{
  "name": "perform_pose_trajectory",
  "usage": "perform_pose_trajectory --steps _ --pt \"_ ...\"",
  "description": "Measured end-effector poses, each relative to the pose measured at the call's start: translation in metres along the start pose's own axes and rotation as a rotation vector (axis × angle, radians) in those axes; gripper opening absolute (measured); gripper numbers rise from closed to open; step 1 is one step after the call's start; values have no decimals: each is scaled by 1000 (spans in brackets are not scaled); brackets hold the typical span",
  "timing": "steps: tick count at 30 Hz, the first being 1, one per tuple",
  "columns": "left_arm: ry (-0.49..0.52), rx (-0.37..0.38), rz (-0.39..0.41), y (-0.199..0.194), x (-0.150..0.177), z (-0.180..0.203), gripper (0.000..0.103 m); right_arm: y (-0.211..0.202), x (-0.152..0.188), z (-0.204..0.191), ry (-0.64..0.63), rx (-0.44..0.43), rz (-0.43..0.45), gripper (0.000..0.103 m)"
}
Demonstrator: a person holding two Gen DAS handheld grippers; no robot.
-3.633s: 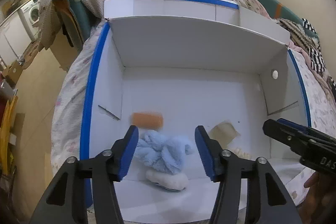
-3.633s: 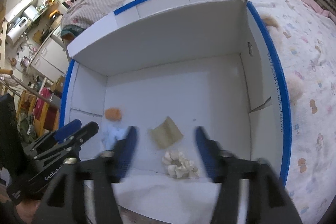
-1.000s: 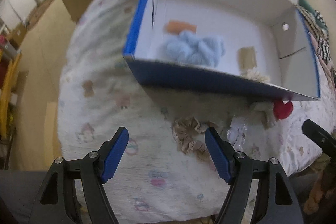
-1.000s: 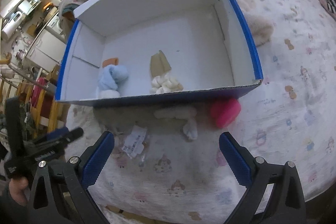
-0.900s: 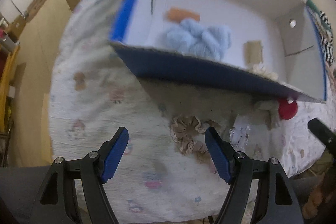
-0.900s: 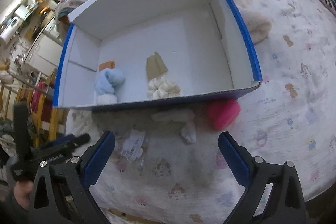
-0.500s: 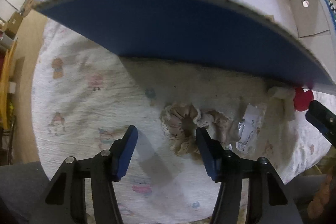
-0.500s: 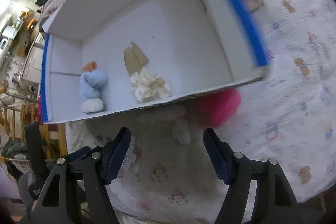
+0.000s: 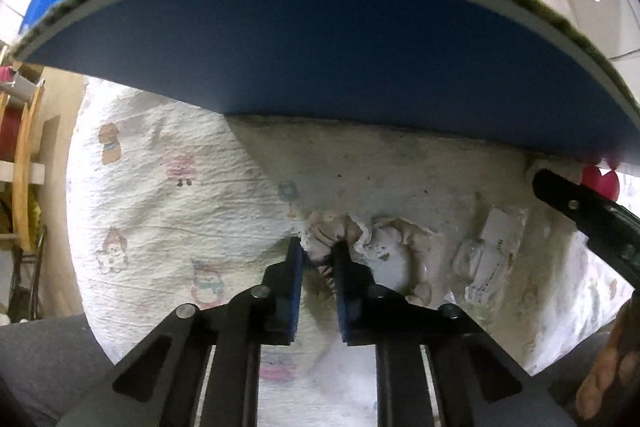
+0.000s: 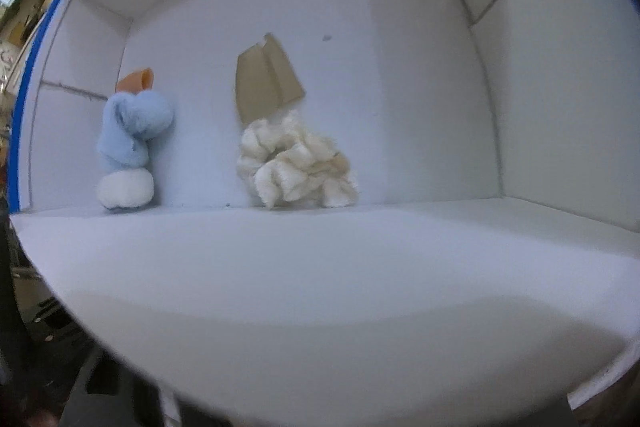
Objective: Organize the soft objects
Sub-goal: 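Grasp the beige scrunchie with the left gripper while the right gripper grasps the white cloth, then carry the beige scrunchie and white cloth into the box and open both grippers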
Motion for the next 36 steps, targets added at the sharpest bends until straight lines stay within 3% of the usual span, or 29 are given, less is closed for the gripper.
perform_pose_trajectory --steps 4,9,19,25,36 --pt "-14 8 6 -7 -1 -7 10 5 2 -6 -32 29 -13 40" --pt "-38 8 32 -14 -8 -13 9 1 3 -10 -35 1 -2 32" --pt "-78 4 96 -31 -6 -27 9 -28 26 -16 -54 -42 49 31" --pt "-98 51 144 -58 3 -37 9 -51 42 -10 -19 -133 100 31" --pt "-126 126 173 -90 9 -73 9 -81 59 -4 -42 -182 169 31"
Point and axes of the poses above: each gripper's, at about its wrist camera, not at the fingertips, and y roughly the way its jaws point, z to its right, x to its underside, the point moved 3 cm from there along y, roughly the way its jaws point, and after that the axes turned 15 degrees about -y, right-handed, at the moved point
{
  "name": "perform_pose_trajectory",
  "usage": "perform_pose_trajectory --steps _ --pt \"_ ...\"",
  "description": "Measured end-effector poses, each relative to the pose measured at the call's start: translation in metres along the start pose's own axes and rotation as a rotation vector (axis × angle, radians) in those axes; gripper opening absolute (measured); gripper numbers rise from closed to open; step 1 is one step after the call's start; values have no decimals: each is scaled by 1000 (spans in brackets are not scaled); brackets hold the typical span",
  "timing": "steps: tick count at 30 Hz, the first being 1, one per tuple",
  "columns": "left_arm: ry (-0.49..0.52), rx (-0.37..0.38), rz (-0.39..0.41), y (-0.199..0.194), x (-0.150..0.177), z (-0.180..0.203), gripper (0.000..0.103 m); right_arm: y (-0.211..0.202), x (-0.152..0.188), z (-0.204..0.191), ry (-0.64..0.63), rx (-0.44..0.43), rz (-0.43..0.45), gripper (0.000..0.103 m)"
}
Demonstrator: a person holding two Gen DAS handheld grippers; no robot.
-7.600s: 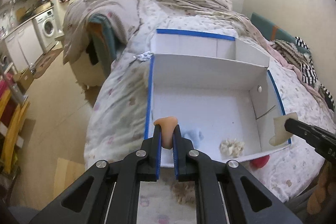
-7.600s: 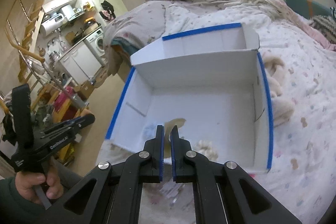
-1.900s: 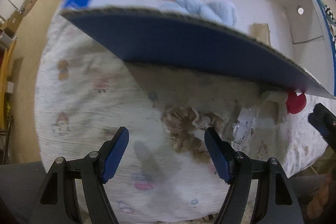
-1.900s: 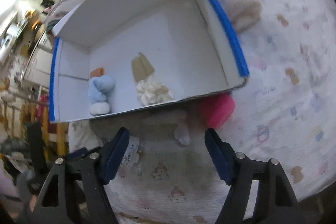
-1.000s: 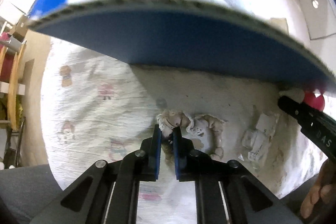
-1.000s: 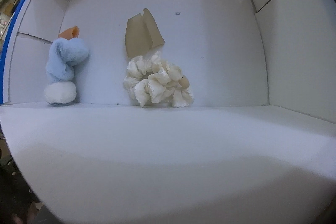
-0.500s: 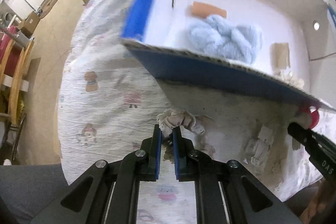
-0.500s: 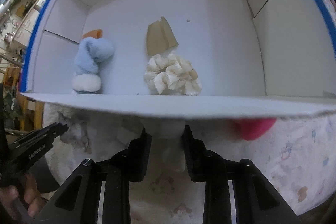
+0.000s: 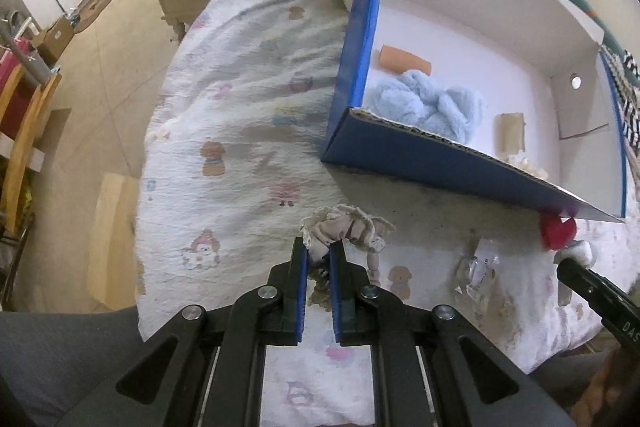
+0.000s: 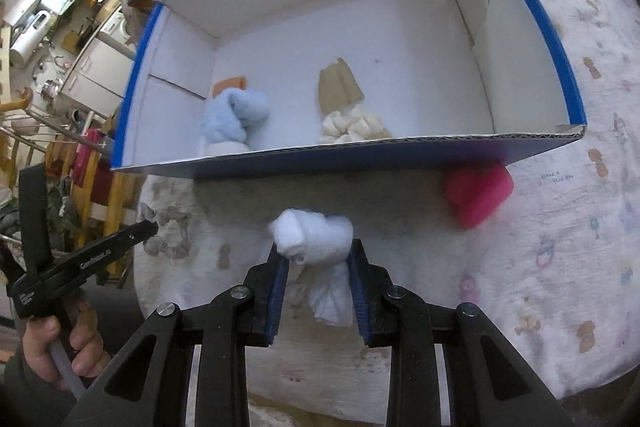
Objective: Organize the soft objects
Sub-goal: 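Carry the beige scrunchie and white cloth into the box and open both grippers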
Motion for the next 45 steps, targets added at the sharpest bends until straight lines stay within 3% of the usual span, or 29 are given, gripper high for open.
perform_pose_trajectory --steps 3,9,16,18,22,31,40,45 --pt "-36 24 27 -16 3 -8 9 -5 -4 -2 -10 -3 11 31" --pt "-79 25 158 -54 1 -27 9 -8 2 -14 -25 -13 31 31" --pt "-60 24 382 -95 -11 -26 9 -44 -16 -19 -13 -77 198 32" --pt "-46 34 410 -102 -16 -20 9 -57 -21 -21 -27 -76 258 32" --pt "-18 59 423 -111 -24 -5 9 -82 -32 -23 -63 -40 361 32" --pt "69 98 417 -112 -55 43 9 -111 -71 -7 -39 -37 437 32" --pt "152 102 412 -101 -84 92 9 -109 -110 -2 -93 12 432 32" --pt "197 99 386 -76 -85 112 9 -84 -117 10 -129 58 400 32"
Point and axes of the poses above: each gripper's, at about its wrist camera, not at the fingertips, and y roughly the way its jaws point, z to its right, x to its underside, the point moved 3 cm from there along y, roughly the way its jaws point, and after that the axes turned 15 degrees about -y, right-handed, at the moved point
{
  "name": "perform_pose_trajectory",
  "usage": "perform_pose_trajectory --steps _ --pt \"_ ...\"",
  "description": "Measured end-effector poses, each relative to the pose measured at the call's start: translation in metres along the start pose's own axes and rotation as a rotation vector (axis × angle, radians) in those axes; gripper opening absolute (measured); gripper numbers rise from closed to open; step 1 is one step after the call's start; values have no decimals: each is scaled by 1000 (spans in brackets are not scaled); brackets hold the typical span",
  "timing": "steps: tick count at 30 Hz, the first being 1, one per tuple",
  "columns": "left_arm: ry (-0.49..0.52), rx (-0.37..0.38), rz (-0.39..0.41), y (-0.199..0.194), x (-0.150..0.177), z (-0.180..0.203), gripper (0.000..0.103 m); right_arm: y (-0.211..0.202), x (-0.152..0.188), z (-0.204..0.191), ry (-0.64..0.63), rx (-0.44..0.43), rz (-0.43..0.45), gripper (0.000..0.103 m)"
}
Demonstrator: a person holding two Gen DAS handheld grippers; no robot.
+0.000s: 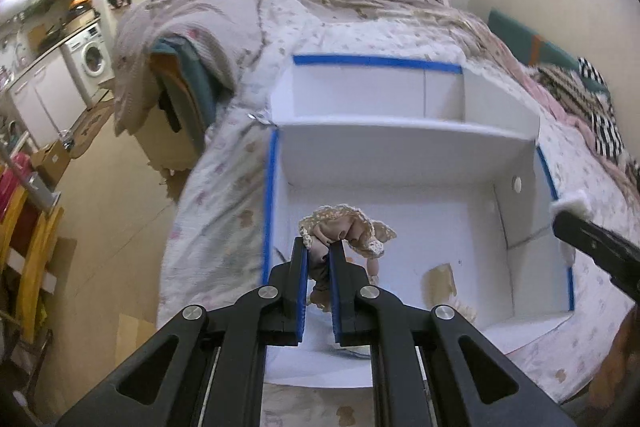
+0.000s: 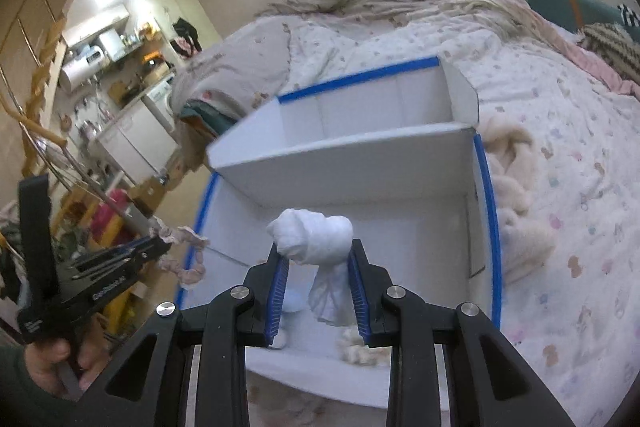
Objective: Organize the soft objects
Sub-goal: 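Carry the beige scrunchie and white cloth into the box and open both grippers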
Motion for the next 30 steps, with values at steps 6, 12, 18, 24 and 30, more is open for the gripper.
perform_pose_trajectory --steps 6,12,18,24,30 --pt "27 -12 -50 42 27 7 9 27 16 12 44 5 -76 32" --pt "20 -18 -99 65 35 9 9 50 30 15 45 12 -157 32" --pt "-15 -24 -158 82 37 5 9 66 38 11 30 22 -220 31" --pt "-32 -6 -184 93 40 8 9 78 44 2 0 16 -271 31" --pt "-15 -14 -160 94 40 11 9 89 52 7 21 24 -346 32"
Point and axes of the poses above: each gripper's, at about its wrist camera, not at the fingertips, and y roughly the way its jaws point, z to its right, x to its underside, the point moved 3 cm from there along y, roughly the way its jaws point, and after that the axes turned 15 degrees about -y, right-handed, at the moved point
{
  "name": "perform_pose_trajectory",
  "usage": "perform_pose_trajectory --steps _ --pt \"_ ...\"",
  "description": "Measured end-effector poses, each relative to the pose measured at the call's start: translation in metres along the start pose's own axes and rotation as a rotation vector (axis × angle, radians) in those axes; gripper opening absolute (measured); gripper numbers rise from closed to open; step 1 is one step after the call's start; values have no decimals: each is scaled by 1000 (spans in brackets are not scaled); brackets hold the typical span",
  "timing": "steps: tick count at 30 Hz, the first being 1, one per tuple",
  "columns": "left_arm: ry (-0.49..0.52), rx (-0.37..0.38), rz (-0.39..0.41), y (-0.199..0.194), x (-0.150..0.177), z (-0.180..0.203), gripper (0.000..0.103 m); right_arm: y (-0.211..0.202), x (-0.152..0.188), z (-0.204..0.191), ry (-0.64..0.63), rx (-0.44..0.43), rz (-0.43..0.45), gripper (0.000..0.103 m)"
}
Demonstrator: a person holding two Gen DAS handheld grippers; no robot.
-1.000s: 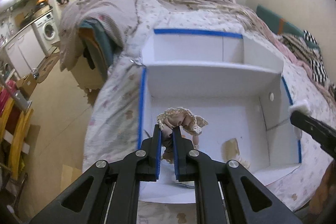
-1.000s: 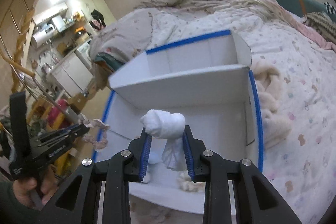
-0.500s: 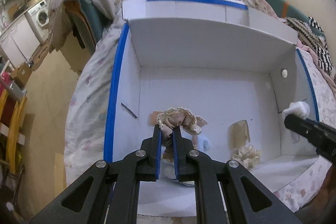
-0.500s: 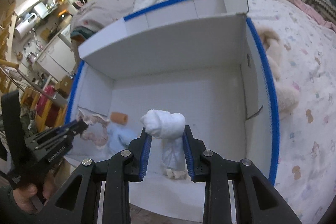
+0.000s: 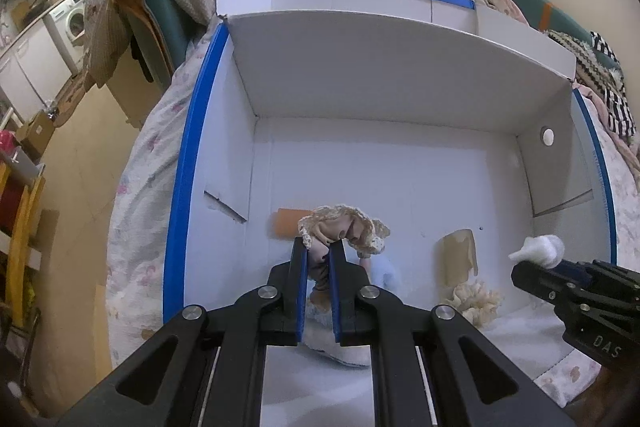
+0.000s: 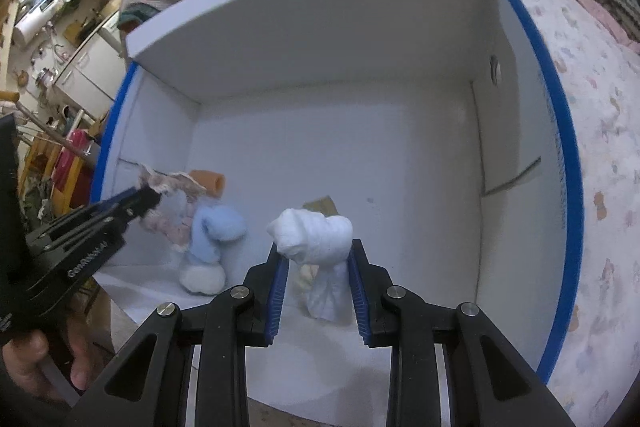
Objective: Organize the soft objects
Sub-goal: 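Carry the beige scrunchie and white cloth into the box and open both grippers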
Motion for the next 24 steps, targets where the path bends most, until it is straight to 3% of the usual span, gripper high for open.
perform_pose_trajectory --steps 17,18,21,24 --pt "-4 1 -4 2 2 1 10 -5 -2 2 14 -15 40 34" --pt "-5 2 -5 2 2 1 12 -5 -2 3 20 -16 42 37" --pt "-12 6 -12 2 1 1 19 -7 -1 6 40 -17 49 67" --pt "-13 2 -6 1 1 2 28 -9 -1 8 46 -14 60 67"
Point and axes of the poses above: each gripper's, at about its wrist camera, not at the fingertips, and y roughly the way its jaws point, z to its right, x to its underside, the point moved 3 cm from there along y, roughly the way its jaws point, and after that the axes turned 15 degrees about -y, right-handed, at the moved point
